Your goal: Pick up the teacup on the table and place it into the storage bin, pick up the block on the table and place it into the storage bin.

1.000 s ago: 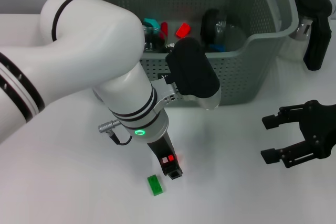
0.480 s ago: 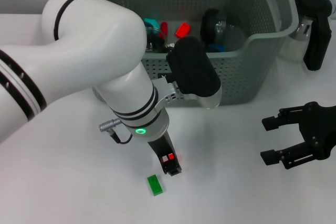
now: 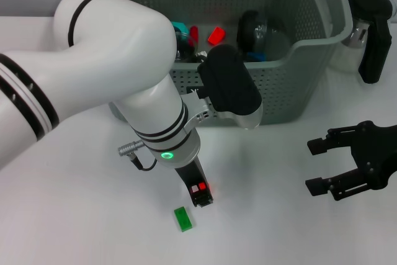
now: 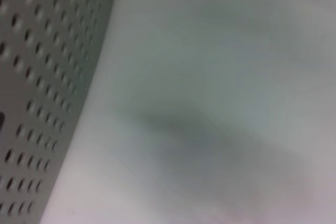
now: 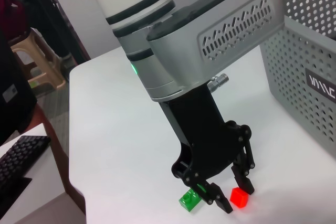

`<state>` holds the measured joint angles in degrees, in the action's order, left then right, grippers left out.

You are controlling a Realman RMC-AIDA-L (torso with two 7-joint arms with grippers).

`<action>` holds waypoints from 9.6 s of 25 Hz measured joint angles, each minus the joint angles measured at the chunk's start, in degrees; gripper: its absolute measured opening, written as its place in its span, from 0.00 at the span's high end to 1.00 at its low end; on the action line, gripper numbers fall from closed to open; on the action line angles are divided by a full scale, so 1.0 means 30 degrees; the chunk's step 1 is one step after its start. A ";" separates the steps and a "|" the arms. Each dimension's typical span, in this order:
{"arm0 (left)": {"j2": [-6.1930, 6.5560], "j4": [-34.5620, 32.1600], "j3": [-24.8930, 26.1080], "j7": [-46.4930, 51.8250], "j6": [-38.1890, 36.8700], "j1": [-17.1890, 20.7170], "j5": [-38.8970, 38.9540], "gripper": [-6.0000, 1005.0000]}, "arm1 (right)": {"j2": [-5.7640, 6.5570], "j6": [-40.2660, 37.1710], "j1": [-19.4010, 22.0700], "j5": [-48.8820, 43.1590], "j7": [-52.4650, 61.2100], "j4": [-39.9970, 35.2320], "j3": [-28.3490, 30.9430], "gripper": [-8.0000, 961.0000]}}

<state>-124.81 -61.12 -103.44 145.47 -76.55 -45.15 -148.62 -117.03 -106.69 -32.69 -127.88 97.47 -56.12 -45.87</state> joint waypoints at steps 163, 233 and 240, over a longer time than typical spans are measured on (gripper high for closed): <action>0.0067 -0.4469 -0.0082 0.0234 -0.3369 0.2911 -0.0908 0.29 | -0.0102 0.2254 -0.0940 -0.0028 0.0792 0.1283 -0.0031 0.04; 0.0029 -0.3296 -0.0912 0.0233 -0.2696 0.2546 -0.0967 0.41 | -0.0102 0.2401 -0.1144 -0.0028 0.0790 0.1541 -0.0031 0.04; 0.0032 -0.3326 -0.1012 0.0232 -0.2761 0.2454 -0.0967 0.47 | -0.0102 0.2431 -0.1144 -0.0029 0.0790 0.1542 -0.0030 0.04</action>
<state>-124.71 -71.10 -106.47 146.16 -84.83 -37.79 -151.52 -117.33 -99.40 -36.12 -127.97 99.84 -51.50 -45.96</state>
